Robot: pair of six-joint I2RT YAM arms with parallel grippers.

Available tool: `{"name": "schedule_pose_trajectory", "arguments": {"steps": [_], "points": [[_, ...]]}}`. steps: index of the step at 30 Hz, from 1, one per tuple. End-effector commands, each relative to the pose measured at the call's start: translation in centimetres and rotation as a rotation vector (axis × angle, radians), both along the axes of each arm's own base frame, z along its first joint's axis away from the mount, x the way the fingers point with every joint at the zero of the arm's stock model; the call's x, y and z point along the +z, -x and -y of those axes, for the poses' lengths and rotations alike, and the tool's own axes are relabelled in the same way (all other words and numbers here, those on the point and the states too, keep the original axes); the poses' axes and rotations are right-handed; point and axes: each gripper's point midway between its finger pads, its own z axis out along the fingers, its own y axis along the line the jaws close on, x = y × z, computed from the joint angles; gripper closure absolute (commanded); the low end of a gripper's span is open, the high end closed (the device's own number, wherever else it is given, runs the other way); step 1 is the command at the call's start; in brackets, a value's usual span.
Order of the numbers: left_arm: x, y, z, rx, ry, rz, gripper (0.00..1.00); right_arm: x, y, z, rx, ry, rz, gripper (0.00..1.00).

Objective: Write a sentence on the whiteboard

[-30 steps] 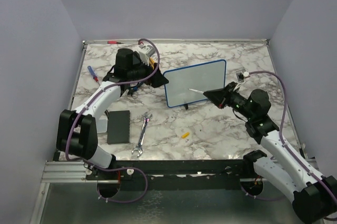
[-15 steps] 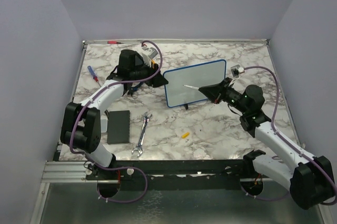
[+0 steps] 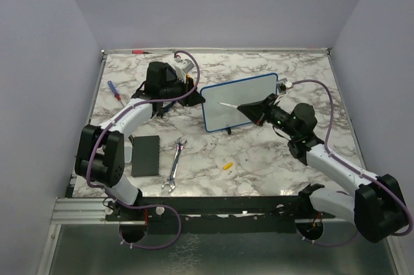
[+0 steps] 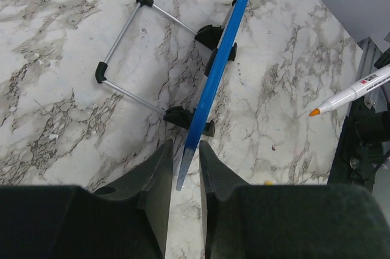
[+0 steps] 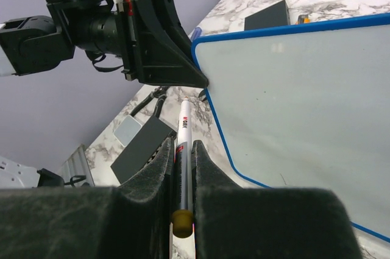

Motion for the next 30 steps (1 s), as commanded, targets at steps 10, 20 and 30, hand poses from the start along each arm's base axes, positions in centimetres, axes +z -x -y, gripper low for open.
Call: {"name": "schedule_pose_trajectory", "arguments": {"steps": [10, 20, 30], "points": [[-1.0, -0.1, -0.1, 0.000, -0.009, 0.009, 0.93, 1.1, -2.5, -1.2, -0.056, -0.037, 0.063, 0.99], [-0.8, 0.1, -0.3, 0.007, -0.013, 0.023, 1.00, 1.0, -3.2, -1.9, -0.072, -0.043, 0.075, 0.99], [-0.8, 0.2, -0.2, 0.004, -0.016, 0.027, 1.00, 0.5, -4.3, -2.1, -0.108, -0.036, 0.078, 0.99]]}}
